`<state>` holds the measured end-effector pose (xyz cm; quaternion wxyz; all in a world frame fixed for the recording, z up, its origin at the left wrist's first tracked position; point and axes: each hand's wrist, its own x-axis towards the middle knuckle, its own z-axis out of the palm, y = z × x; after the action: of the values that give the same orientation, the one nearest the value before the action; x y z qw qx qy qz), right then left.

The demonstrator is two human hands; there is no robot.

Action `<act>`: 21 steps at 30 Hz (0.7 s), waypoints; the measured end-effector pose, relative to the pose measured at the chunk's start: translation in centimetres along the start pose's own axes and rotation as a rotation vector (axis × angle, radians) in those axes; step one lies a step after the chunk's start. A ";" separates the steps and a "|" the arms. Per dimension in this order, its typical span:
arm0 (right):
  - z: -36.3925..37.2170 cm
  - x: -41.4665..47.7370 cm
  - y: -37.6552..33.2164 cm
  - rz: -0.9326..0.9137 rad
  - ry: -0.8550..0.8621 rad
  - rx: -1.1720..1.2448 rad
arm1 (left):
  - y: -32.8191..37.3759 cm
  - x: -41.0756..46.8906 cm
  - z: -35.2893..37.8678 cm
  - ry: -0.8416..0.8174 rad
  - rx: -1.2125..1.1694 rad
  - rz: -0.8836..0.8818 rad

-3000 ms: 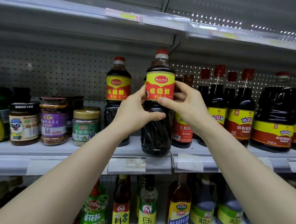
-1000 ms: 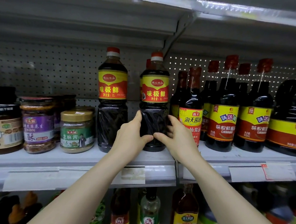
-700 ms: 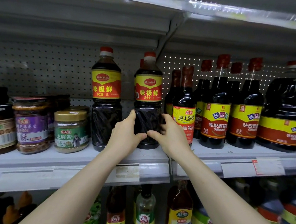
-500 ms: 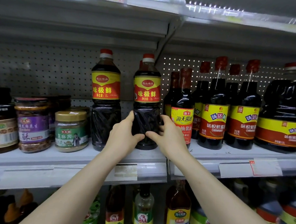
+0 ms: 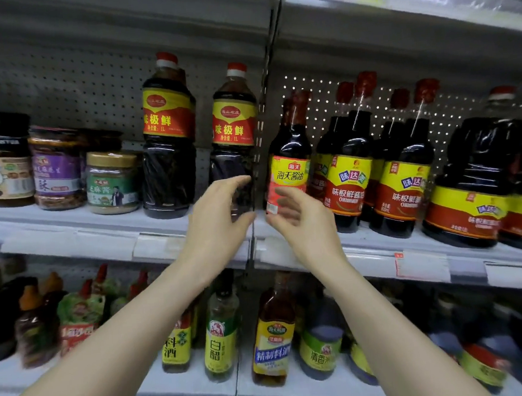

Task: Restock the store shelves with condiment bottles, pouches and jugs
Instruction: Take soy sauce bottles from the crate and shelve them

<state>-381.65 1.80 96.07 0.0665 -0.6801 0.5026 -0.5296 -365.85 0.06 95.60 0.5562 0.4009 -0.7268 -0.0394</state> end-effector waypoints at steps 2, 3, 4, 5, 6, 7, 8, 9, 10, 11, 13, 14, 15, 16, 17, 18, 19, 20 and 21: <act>-1.9 -1.4 0.8 -0.009 -0.001 0.016 | 1.3 -1.5 1.6 -0.011 -0.044 0.006; -2.8 -2.2 1.3 -0.015 -0.008 0.011 | 2.0 -2.3 2.4 -0.012 -0.066 0.002; -3.6 -2.9 1.8 -0.018 -0.011 0.002 | 2.5 -2.9 3.1 -0.011 -0.083 0.000; -4.8 -3.8 2.6 -0.022 -0.017 -0.009 | 3.3 -3.8 4.1 -0.009 -0.100 0.001; -5.9 -4.5 3.2 -0.026 -0.018 -0.015 | 4.1 -4.5 5.1 -0.008 -0.117 0.002; -7.1 -5.7 4.0 -0.030 -0.014 -0.030 | 4.9 -5.5 6.2 -0.015 -0.139 -0.007; -7.6 -6.1 4.4 -0.038 -0.011 -0.036 | 5.2 -5.8 6.6 -0.015 -0.152 -0.010; -9.2 -7.5 5.5 -0.027 -0.012 -0.040 | 6.3 -7.0 8.1 -0.028 -0.157 -0.016; -10.3 -8.5 6.5 -0.016 -0.014 -0.037 | 7.2 -7.9 9.3 -0.038 -0.157 -0.021; -11.2 -9.5 7.4 0.001 -0.015 -0.031 | 8.0 -8.8 10.2 -0.052 -0.148 -0.024; -13.4 -11.9 9.6 0.033 -0.002 -0.039 | 9.7 -11.0 12.5 -0.090 -0.128 -0.031; -14.4 -13.1 10.6 0.044 -0.003 -0.049 | 10.5 -12.0 13.5 -0.107 -0.123 -0.037; -15.3 -14.2 11.5 0.055 -0.005 -0.056 | 11.3 -13.0 14.5 -0.122 -0.125 -0.047; -16.1 -15.2 12.3 0.065 -0.012 -0.059 | 11.9 -13.9 15.4 -0.137 -0.126 -0.053; -17.0 -16.2 13.2 0.080 -0.024 -0.059 | 12.6 -14.9 16.4 -0.156 -0.120 -0.063; -17.7 -17.3 14.0 0.093 -0.035 -0.054 | 13.2 -15.9 17.4 -0.172 -0.115 -0.074; -18.5 -18.3 14.7 0.107 -0.045 -0.054 | 13.8 -16.9 18.3 -0.190 -0.113 -0.090; -19.2 -19.3 15.5 0.120 -0.055 -0.062 | 14.2 -17.9 19.3 -0.206 -0.121 -0.115; -19.9 -20.5 16.4 0.132 -0.064 -0.075 | 14.7 -19.2 20.3 -0.228 -0.132 -0.148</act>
<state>-405.99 18.04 81.00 0.0921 -0.6640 0.5634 -0.4829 -389.70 14.09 80.39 0.4910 0.4087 -0.7496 -0.1732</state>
